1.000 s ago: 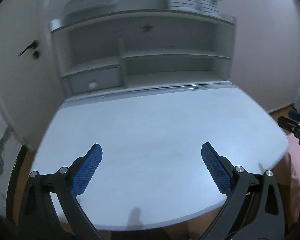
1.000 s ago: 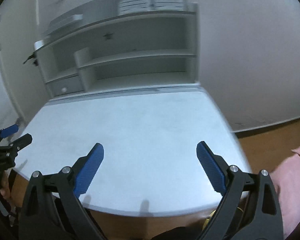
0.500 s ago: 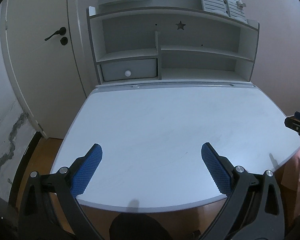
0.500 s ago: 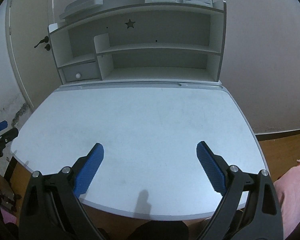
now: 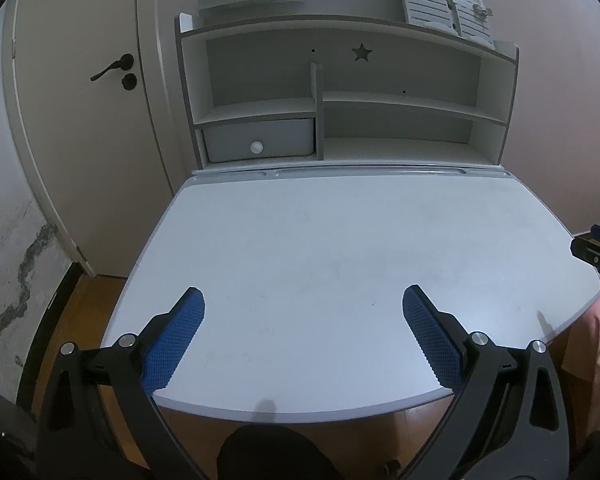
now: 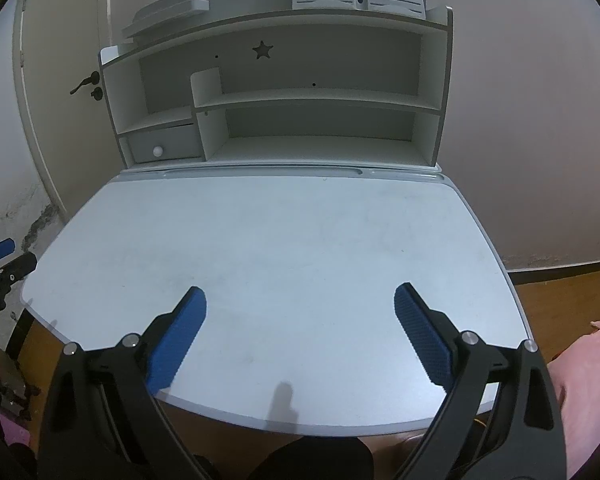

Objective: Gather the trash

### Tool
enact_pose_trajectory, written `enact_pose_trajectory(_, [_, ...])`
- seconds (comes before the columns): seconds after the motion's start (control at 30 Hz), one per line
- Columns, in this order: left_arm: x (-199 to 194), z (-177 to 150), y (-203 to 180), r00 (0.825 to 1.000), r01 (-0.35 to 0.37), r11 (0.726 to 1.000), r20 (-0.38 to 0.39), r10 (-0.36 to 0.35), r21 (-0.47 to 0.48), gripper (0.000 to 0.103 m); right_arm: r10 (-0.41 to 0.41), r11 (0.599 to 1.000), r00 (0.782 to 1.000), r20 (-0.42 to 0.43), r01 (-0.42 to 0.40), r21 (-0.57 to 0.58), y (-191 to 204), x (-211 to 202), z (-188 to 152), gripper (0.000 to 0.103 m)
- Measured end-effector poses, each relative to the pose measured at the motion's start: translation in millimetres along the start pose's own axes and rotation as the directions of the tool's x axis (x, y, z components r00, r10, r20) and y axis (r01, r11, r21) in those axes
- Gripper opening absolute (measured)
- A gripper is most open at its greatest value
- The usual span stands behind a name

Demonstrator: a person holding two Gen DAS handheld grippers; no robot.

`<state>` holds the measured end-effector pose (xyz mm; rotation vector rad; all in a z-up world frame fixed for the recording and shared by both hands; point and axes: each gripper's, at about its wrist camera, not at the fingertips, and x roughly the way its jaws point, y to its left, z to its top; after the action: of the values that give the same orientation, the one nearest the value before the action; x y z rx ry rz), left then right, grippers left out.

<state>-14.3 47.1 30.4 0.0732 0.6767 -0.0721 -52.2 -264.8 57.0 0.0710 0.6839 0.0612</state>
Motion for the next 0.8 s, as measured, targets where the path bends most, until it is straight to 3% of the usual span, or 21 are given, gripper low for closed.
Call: enact_pose_trajectory(0.8, [2.4,0.4,-0.9,1.0,0.003,1.0,-0.001,-0.003,0.0,0.096,-0.013,1.0,1.0,-0.003,0.013,-0.005,-6.0,-0.8,-4.9,0.092])
